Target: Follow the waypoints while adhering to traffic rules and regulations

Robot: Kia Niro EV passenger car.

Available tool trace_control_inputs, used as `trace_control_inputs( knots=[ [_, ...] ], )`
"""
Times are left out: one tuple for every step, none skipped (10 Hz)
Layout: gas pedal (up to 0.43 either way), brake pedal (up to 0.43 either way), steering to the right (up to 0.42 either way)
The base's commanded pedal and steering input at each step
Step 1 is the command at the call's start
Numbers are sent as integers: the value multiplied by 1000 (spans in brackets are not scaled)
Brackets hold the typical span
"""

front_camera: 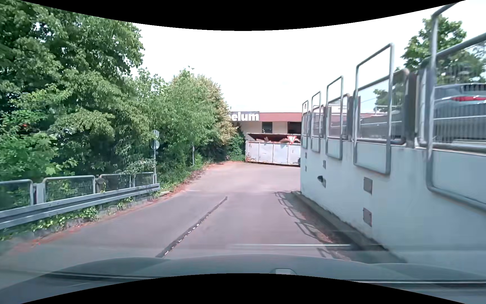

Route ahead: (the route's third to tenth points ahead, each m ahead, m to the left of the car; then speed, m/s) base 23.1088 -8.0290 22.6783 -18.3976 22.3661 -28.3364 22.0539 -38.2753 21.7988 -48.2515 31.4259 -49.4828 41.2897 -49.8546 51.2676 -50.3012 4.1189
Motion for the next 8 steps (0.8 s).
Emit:
trace_control_inputs(
  knots=[
    [0, 207, -26],
    [0, 213, -9],
    [0, 213, -3],
    [0, 213, -5],
    [0, 213, -7],
    [0, 213, -4],
    [0, 220, -3],
    [0, 226, -1]
  ],
)
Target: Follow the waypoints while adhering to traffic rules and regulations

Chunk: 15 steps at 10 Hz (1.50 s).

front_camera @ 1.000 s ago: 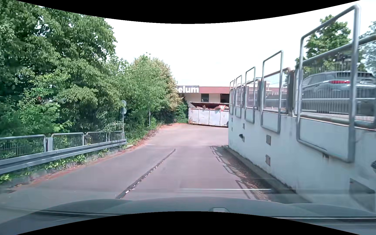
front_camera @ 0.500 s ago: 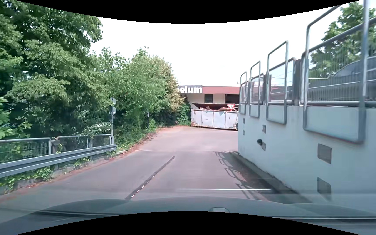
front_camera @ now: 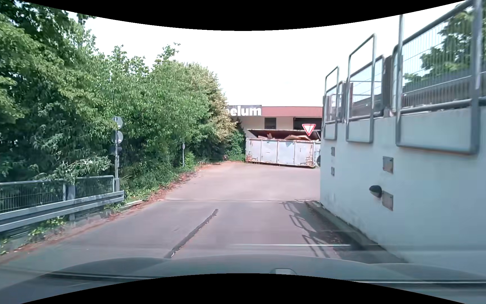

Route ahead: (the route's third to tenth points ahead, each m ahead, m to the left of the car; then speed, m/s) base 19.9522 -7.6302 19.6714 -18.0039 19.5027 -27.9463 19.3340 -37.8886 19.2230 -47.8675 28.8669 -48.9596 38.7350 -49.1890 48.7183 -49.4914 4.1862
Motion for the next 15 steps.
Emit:
trace_control_inputs(
  knots=[
    [0, 232, -1],
    [0, 238, -2],
    [0, 244, -5],
    [0, 250, -8],
    [0, 268, -9],
    [0, 268, -7],
    [0, 274, -6],
    [0, 287, -6],
    [0, 287, -6],
    [0, 287, -6],
    [0, 287, -6],
    [0, 287, -5],
    [0, 293, -2],
    [0, 305, 0],
    [0, 311, 0]
  ],
)
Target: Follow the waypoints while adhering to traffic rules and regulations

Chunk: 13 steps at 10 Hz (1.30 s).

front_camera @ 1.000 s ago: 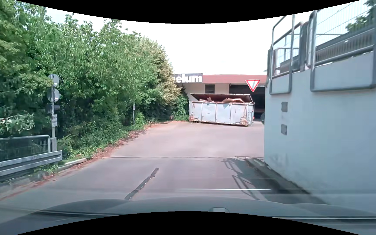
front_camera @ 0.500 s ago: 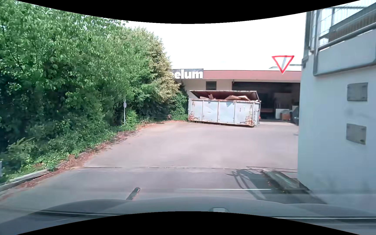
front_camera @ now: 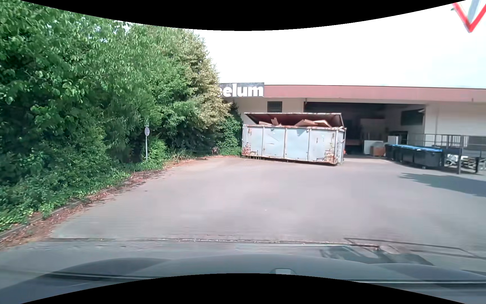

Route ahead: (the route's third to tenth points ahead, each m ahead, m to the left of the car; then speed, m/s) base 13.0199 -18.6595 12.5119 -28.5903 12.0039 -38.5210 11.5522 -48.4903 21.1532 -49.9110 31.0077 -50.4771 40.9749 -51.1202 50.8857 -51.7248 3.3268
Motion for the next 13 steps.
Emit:
trace_control_inputs(
  knots=[
    [0, 305, 5],
    [0, 311, 14],
    [0, 311, 23],
    [0, 311, 32],
    [0, 311, 43],
    [0, 311, 53],
    [0, 311, 62],
    [0, 311, 75],
    [0, 311, 89],
    [0, 305, 106],
    [0, 293, 121],
    [0, 262, 124],
    [0, 220, 125]
  ],
)
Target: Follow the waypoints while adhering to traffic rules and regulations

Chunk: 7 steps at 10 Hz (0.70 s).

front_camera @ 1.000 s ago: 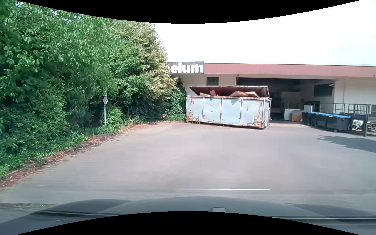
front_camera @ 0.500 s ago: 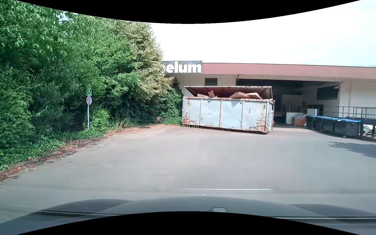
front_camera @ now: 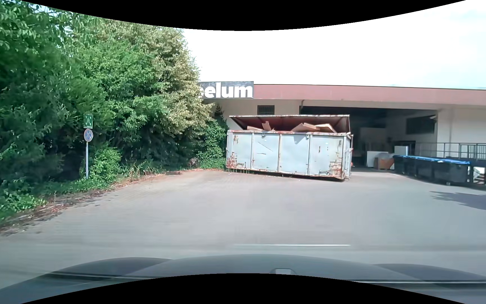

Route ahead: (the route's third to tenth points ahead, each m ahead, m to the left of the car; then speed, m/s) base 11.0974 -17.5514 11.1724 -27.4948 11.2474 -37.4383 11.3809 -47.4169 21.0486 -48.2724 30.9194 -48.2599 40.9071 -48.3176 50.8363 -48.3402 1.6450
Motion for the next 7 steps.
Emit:
trace_control_inputs(
  knots=[
    [0, 165, 129],
    [0, 165, 135],
    [0, 116, 142],
    [0, 61, 148],
    [0, 18, 165],
    [0, 0, 193],
    [0, 0, 225]
  ],
)
